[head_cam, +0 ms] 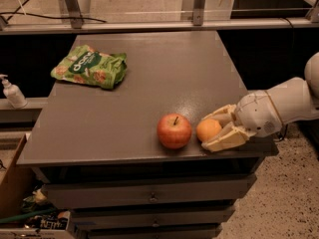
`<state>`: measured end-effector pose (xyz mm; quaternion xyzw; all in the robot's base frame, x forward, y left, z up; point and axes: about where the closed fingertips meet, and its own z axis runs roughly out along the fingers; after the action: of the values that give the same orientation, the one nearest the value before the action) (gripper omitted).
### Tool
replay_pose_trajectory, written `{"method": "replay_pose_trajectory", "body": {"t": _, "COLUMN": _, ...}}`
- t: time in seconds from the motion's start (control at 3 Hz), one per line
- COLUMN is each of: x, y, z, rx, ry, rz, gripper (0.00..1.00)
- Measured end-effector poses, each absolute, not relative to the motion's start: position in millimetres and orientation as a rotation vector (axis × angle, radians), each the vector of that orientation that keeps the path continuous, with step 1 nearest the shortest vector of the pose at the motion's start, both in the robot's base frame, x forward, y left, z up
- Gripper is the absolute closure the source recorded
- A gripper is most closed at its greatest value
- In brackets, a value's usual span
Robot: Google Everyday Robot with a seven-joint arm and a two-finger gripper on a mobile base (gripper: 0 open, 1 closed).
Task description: Move orange near apple
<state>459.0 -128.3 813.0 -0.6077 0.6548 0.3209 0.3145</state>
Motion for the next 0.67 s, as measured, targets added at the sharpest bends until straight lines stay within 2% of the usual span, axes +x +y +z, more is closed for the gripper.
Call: {"method": "replay_pose_trajectory", "body": {"t": 0.67, "x": 458.6, "y": -126.4, "z": 812.7, "rx": -1.603, "ry": 1.721, "rz": 0.852, "gripper": 0.13}}
